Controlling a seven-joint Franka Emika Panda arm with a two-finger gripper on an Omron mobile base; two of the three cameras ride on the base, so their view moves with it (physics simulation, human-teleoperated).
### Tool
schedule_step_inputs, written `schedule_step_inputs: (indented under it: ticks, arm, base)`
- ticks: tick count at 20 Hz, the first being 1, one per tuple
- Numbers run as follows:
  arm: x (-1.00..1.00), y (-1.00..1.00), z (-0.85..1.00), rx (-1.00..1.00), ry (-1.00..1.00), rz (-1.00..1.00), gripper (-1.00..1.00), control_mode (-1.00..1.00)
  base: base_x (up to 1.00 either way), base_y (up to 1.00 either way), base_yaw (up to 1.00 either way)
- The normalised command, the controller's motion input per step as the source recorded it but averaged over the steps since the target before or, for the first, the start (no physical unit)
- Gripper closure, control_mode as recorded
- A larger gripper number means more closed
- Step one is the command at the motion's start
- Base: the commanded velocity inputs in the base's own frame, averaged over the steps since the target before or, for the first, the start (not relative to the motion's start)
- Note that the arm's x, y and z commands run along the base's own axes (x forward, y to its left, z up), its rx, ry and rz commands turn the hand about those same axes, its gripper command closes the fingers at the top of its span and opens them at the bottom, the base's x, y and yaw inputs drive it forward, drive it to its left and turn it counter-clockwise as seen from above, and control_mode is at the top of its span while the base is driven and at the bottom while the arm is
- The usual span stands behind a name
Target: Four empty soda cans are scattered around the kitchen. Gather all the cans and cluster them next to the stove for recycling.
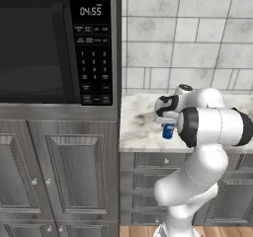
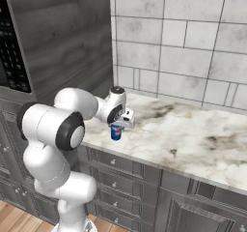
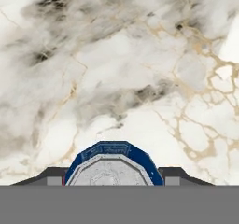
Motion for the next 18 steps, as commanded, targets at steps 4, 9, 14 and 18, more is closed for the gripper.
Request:
schedule_step_inputs:
  ticks: [4,9,14,18]
  arm:
    - [-0.4,0.0,0.69,0.01,-0.05,0.01,1.0,-1.0]
    - [-0.7,0.0,0.74,0.0,-0.09,0.02,1.0,-1.0]
    - [-0.84,0.0,0.53,0.0,-0.06,0.0,1.0,-1.0]
    - [-0.85,-0.01,0.4,0.0,-0.03,0.0,1.0,-1.0]
  base:
    - [0.0,0.0,0.0]
    - [0.0,0.0,0.0]
    - [0.0,0.0,0.0]
    - [0.0,0.0,0.0]
